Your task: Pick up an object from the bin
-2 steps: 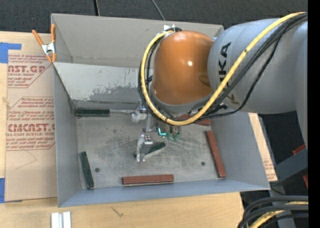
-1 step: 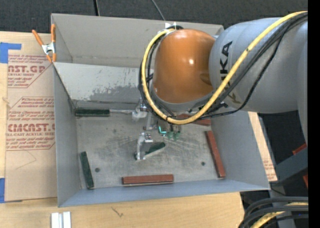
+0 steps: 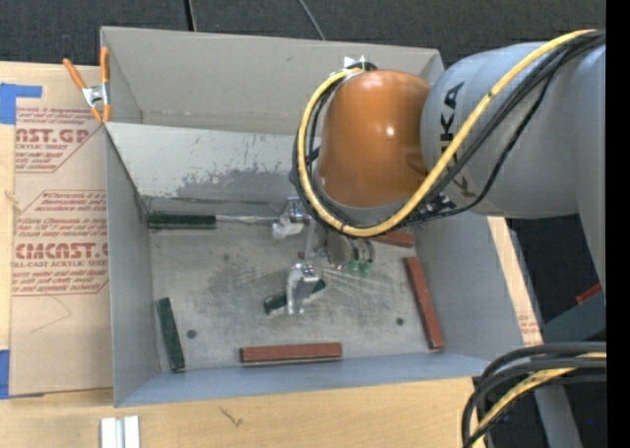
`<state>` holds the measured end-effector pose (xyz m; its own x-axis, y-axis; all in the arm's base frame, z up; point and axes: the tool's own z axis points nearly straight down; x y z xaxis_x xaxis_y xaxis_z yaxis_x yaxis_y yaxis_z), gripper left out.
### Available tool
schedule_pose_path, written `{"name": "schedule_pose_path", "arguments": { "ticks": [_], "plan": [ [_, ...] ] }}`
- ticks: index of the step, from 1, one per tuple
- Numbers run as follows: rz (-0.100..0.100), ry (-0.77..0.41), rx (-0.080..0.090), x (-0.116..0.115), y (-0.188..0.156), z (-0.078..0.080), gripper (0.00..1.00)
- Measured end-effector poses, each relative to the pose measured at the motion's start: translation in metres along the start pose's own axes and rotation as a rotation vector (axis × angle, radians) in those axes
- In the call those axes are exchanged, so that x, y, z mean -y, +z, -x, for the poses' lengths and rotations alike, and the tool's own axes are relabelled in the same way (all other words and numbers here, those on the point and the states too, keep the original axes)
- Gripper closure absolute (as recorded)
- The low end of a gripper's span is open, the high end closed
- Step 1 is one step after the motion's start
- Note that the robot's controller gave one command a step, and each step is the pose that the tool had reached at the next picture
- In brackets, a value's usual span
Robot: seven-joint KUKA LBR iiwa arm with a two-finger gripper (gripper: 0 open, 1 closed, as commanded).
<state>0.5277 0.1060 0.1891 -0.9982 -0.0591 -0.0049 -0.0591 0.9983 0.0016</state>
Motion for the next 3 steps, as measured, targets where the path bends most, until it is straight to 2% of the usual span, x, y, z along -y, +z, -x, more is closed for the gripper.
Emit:
{"name": "schedule_pose_path", "arguments": {
  "ticks": [1,2,3],
  "plan": [
    [0.0,0.008,-0.004,0.012,0.107,0.009,1.0],
    [0.0,0.008,-0.005,0.012,0.107,0.009,1.0],
    [-0.002,-0.038,0.001,0.017,-0.088,0.026,1.0]
  ]
}}
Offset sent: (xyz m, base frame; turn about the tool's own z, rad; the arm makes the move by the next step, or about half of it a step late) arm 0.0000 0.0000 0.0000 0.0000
